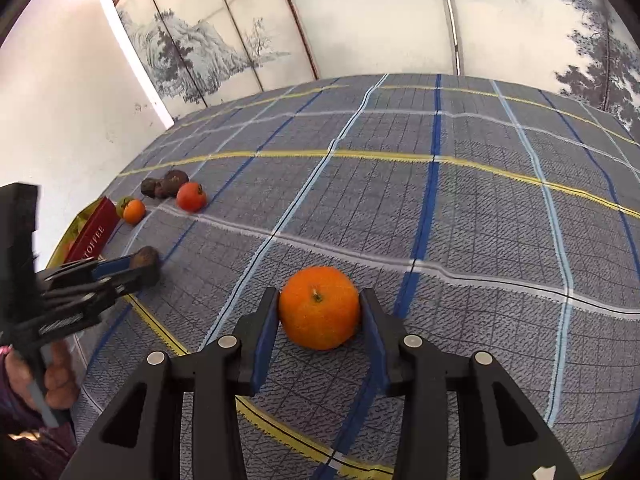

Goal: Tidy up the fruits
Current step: 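Carry the dark dried fruit into the tin and open the left gripper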

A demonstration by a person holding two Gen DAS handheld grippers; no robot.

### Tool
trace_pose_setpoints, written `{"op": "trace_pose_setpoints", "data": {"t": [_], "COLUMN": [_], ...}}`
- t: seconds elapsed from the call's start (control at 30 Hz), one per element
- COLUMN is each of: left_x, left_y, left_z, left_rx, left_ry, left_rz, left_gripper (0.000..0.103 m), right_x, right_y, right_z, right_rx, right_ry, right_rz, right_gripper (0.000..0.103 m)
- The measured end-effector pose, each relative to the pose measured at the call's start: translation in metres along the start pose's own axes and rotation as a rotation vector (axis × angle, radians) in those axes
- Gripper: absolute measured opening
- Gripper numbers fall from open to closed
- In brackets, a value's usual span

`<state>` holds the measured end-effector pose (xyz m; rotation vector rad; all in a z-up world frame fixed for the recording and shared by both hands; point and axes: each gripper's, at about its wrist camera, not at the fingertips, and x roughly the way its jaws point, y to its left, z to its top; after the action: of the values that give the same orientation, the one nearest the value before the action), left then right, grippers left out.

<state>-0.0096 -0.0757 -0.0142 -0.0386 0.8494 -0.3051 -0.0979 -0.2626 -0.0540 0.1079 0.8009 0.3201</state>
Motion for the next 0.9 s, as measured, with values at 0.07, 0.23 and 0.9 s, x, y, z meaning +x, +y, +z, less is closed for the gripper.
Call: {"op": "trace_pose_setpoints", "data": {"t": [0.07,0.23,0.9], "left_x": [-0.01,-0.043,-0.151], "left_y": [-0.003,-0.006,0.123], "left_z": [-0.005,-0.017,-0.041], "left_rx": [0.001,0.012,-0.22], "left_ry": [-0.002,-0.012,-0.136], "left_rz": [-0.015,-0.028,0.158], "left_gripper": [0.033,0.033,0.033], "right_x": [0.0,0.001,0.005], "right_y": [0.002,0.004,0.021], "right_z": [0.0,0.0,0.001], "right_rx": [-0.011,-0.018,-0.108], "right_ry": [0.0,0.002,0.022], "right_rz": [-0.014,-0.027,-0.134], "right_gripper": [0.04,0.039,0.039]}}
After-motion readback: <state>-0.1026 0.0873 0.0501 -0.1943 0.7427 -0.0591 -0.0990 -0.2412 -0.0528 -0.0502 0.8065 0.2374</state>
